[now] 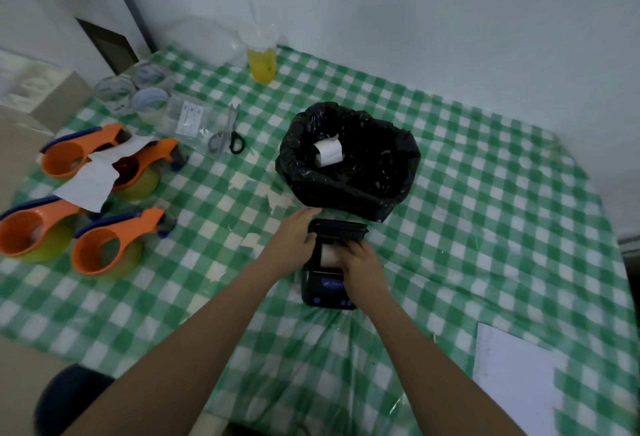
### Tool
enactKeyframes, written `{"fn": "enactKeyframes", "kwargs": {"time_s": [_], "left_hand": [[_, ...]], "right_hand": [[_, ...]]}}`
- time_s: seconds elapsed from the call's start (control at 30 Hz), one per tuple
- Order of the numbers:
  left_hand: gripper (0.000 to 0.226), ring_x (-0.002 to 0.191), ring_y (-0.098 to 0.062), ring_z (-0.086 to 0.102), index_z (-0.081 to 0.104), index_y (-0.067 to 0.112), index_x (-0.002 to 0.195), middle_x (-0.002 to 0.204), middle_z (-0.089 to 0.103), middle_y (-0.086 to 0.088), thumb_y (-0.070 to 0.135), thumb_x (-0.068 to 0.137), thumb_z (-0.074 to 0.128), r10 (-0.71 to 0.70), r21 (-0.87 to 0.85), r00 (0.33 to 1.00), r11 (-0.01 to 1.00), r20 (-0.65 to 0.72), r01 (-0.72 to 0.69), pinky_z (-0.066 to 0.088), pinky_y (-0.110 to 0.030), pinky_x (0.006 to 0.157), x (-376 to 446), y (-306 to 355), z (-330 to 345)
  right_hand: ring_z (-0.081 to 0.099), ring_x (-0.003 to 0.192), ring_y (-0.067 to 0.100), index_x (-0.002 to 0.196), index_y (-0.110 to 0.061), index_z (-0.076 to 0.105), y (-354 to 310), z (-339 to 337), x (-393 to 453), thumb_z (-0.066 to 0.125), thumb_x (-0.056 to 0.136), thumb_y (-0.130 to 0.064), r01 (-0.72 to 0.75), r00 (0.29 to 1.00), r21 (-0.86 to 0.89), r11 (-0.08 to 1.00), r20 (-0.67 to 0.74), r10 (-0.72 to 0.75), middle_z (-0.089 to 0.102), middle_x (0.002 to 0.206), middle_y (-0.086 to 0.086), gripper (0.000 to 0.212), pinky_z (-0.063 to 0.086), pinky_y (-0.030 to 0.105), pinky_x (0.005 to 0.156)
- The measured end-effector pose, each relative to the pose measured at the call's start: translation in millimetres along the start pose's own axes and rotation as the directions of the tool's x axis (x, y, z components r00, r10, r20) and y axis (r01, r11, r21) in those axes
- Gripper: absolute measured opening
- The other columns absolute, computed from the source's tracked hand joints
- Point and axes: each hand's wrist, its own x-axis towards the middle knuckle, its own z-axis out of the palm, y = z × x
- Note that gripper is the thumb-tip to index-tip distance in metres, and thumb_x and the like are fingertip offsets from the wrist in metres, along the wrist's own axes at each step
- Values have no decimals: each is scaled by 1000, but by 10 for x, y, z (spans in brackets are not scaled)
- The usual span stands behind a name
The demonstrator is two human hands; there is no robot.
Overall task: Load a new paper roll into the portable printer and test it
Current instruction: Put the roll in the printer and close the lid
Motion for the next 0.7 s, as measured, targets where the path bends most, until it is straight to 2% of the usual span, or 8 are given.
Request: {"fn": "enactKeyframes", "kwargs": {"time_s": [0.1,0.2,0.3,0.4,0.47,0.57,0.7], "left_hand": [[44,131,-28,41,44,4,132,141,44,-14,0,88,47,19,20,1000,1000,0,-19,30,-29,110,15,12,45],[41,126,-28,44,47,6,130,137,47,-13,1,90,44,5,22,1000,1000,23,-5,36,-34,110,26,16,81],[41,126,-27,44,46,6,131,137,47,-12,1,91,43,-5,29,1000,1000,20,5,36,-33,109,23,29,83],[41,127,-25,43,45,7,132,139,46,-11,1,92,42,-20,33,999,999,33,19,35,-31,108,15,47,79],[42,128,-24,43,45,8,133,139,45,-10,1,92,41,-26,34,999,999,37,25,33,-28,108,9,50,81],[43,128,-24,43,45,9,133,140,45,-10,0,91,41,-32,35,999,999,39,30,33,-26,106,0,55,77],[44,127,-25,44,45,8,132,139,46,-11,-1,90,42,-31,38,999,999,36,30,34,-27,105,-1,65,68]], "right_hand": [[65,92,34,103,-10,69,72,19,-5,71,63,3,21,1000,-42,999,9,-21,69,104,12,41,59,37,69],[70,77,27,87,-11,72,66,-50,-60,82,55,-3,70,998,-109,992,0,-71,73,87,6,34,55,27,51],[67,72,22,69,-13,69,86,-61,-102,84,53,-7,99,994,-158,982,-29,-105,71,81,3,23,51,23,50],[60,72,22,64,-14,66,100,-24,-88,82,58,-9,113,992,-192,975,-35,-122,66,77,2,18,50,27,56],[57,70,21,63,-16,63,89,-22,-61,82,56,-11,125,991,-230,965,-12,-131,63,72,1,21,49,27,56],[59,61,19,55,-19,62,67,-50,-34,85,42,-11,156,988,-271,950,56,-146,62,59,-3,28,47,22,49],[60,58,18,53,-25,68,53,-84,-14,88,39,-15,168,986,-294,941,70,-154,61,53,-7,26,44,20,45]]}}
